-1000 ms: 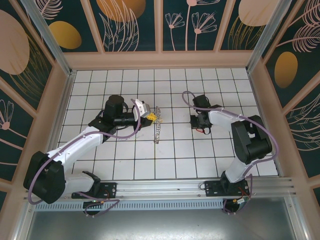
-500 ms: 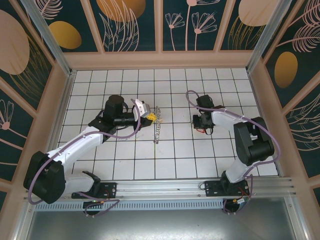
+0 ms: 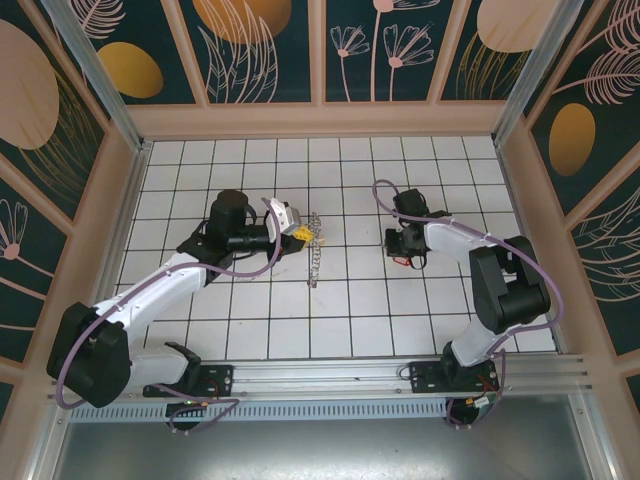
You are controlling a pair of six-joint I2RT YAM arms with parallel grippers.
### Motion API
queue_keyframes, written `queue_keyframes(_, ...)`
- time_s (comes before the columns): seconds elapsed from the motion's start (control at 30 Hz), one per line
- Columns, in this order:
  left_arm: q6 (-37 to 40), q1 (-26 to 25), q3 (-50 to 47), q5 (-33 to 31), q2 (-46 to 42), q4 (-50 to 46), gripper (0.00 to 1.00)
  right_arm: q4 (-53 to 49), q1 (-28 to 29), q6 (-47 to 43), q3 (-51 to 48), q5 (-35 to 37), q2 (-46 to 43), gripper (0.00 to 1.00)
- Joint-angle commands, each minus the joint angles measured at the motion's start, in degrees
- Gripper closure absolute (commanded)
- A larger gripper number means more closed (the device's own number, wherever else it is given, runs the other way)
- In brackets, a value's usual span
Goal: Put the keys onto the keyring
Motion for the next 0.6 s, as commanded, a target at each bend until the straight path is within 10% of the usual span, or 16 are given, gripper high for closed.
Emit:
queue_keyframes(0.0,0.11,-0.12,0.21,0.82,-0.06,1.48,1.00,-1.30,-0.58,0.94,-1.04,0.38,-0.37,0.86)
queue_keyframes(0.57,0.05,-0.05,0.52,0.80,0.29,1.56,1.00,-1.45,-0.67,0.73,-0.63,0.50,0.88,0.84)
